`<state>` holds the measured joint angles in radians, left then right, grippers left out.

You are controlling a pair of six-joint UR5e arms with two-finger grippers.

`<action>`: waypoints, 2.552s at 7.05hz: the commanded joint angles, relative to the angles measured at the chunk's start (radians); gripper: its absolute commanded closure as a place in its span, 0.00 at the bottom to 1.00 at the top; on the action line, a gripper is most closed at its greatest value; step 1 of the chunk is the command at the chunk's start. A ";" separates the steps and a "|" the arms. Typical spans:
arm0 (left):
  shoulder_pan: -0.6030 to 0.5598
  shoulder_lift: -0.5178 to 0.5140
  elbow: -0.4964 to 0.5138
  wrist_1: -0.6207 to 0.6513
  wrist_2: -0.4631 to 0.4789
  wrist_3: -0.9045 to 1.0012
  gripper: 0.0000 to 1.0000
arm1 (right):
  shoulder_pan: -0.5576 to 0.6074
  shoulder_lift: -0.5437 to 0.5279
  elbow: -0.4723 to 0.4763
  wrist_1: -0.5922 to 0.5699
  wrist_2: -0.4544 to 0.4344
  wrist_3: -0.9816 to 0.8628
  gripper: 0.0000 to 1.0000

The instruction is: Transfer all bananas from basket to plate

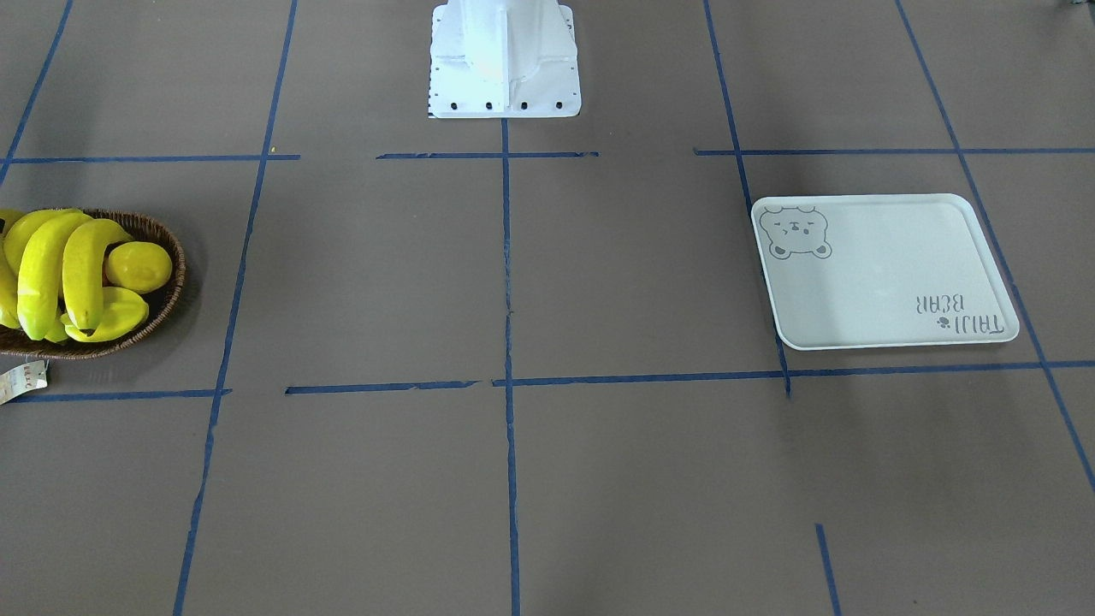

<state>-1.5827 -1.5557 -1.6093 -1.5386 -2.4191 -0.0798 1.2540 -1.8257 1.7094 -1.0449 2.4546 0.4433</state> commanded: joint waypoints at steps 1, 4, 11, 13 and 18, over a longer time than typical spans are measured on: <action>0.000 -0.003 0.000 0.000 0.000 0.000 0.00 | 0.008 0.000 0.006 0.046 0.065 -0.005 0.96; 0.001 -0.006 0.002 0.000 0.000 0.000 0.00 | 0.108 -0.035 0.021 0.057 0.087 -0.046 0.99; 0.007 -0.110 -0.034 -0.002 -0.003 0.000 0.00 | -0.028 0.363 0.145 -0.032 0.218 0.329 1.00; 0.067 -0.193 -0.034 -0.064 -0.036 -0.132 0.00 | -0.219 0.452 0.192 -0.033 0.000 0.491 1.00; 0.389 -0.277 -0.020 -0.732 -0.075 -1.062 0.02 | -0.638 0.783 0.258 -0.351 -0.493 0.792 0.99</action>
<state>-1.2492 -1.7974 -1.6229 -2.1606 -2.4953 -0.9516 0.7013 -1.1405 1.9446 -1.2517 2.0721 1.2195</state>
